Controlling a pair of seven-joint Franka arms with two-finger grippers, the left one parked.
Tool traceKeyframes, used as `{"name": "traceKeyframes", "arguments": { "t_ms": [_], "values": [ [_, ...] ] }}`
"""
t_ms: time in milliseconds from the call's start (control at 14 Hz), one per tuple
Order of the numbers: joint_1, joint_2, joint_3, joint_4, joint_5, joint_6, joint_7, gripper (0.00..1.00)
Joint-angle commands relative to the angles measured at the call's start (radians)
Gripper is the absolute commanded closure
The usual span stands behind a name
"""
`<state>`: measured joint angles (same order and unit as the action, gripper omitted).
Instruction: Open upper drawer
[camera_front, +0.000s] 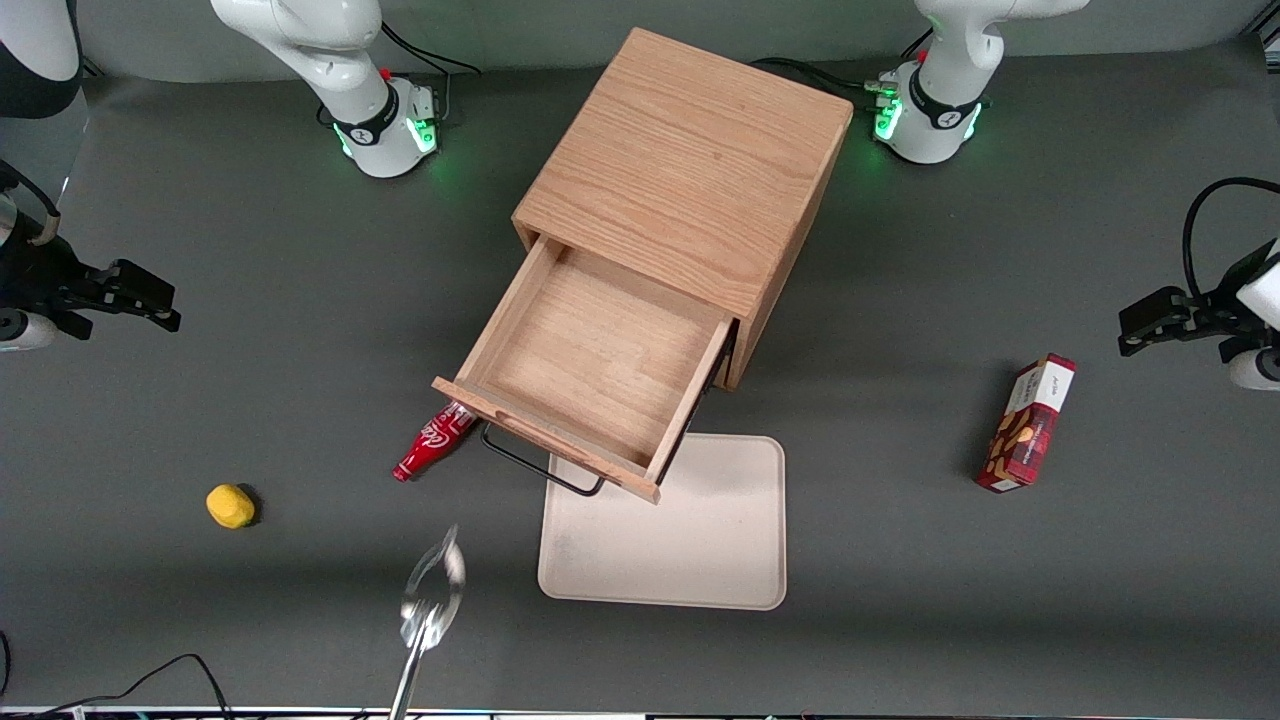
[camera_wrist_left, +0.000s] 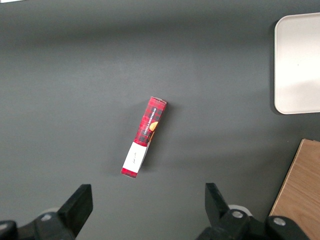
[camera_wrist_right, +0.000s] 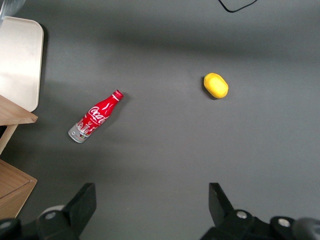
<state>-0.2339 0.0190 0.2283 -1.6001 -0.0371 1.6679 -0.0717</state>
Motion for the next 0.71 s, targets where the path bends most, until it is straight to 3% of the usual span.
{"name": "traceKeyframes", "arguments": {
  "t_ms": [0, 643],
  "values": [
    [0.001, -0.007, 0.003, -0.011, -0.01, 0.004, 0.023, 0.0],
    [-0.01, -0.002, -0.01, -0.014, -0.012, 0.006, 0.012, 0.0]
  ]
}}
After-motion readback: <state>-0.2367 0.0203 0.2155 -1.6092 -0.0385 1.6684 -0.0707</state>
